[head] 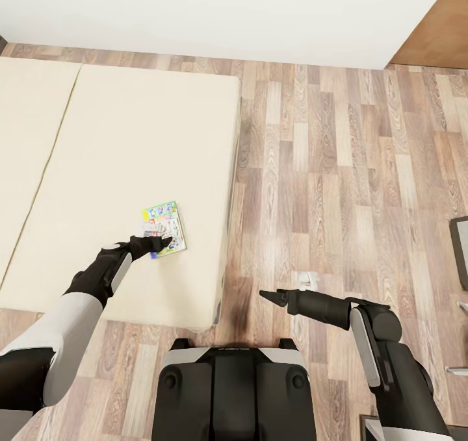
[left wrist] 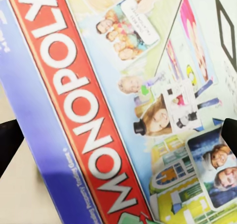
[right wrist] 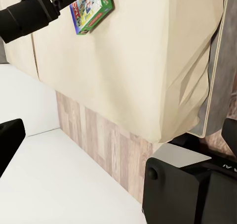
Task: Put all the toys in the child's room - the three board games (two on the bed and one on the table), the two jigsaw puzzles on the table, and the tennis ball on the table - inside the toy box on the table in the child's room.
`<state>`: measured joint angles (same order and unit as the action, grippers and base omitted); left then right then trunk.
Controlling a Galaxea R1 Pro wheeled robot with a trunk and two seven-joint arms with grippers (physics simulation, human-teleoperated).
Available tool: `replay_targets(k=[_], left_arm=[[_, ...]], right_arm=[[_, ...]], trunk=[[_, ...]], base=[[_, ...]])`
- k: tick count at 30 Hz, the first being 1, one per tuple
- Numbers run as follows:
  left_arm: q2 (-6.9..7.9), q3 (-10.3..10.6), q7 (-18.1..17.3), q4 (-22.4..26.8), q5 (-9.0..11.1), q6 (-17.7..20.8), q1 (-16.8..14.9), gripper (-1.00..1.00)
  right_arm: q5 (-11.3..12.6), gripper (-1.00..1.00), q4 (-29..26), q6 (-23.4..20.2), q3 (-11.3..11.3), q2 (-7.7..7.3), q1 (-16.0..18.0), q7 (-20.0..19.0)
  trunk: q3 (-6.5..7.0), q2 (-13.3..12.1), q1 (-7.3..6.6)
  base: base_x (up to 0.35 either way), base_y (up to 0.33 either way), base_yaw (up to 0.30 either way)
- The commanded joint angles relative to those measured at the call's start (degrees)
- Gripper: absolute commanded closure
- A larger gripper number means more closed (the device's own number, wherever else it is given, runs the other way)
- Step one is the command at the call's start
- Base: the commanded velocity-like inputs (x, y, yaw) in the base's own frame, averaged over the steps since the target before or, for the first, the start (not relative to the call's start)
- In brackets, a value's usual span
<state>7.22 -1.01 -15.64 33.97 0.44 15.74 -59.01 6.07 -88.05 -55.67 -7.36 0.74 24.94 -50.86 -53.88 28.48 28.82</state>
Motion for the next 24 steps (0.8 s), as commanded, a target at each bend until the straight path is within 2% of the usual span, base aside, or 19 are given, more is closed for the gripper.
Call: replay_targets(k=[1,8,14,24], left_arm=[[-0.02,0.04,-0.32,-0.31,-0.23,0.39,0.03,-1.0],[0.05,0.04,-0.65,-0.3,-0.18,0.43,0.08,-1.0],[0.1,0.02,-3.98,-0.31,-0.22,0.5,0.05,-1.0],[0.1,0.04,-5.96,-0.31,-0.24,0.52,0.1,-1.0]], right_arm=[[0.25,-1.0,-0.01,-0.4,-0.11,0.05,0.02,-0.02],[0.25,-1.0,-0.01,-0.4,-0.11,0.05,0.02,-0.03],[0.25,-1.0,-0.01,-0.35,-0.11,0.05,0.02,-0.03],[0.25,-1.0,-0.01,-0.32,-0.11,0.05,0.02,-0.03]], trunk=[[-0.05,0.05,0.04],[-0.05,0.05,0.04],[-0.05,0.05,0.04],[-0.05,0.05,0.04]], base=[[0.0,0.0,0.0],[0.0,0.0,0.0],[0.0,0.0,0.0],[0.0,0.0,0.0]])
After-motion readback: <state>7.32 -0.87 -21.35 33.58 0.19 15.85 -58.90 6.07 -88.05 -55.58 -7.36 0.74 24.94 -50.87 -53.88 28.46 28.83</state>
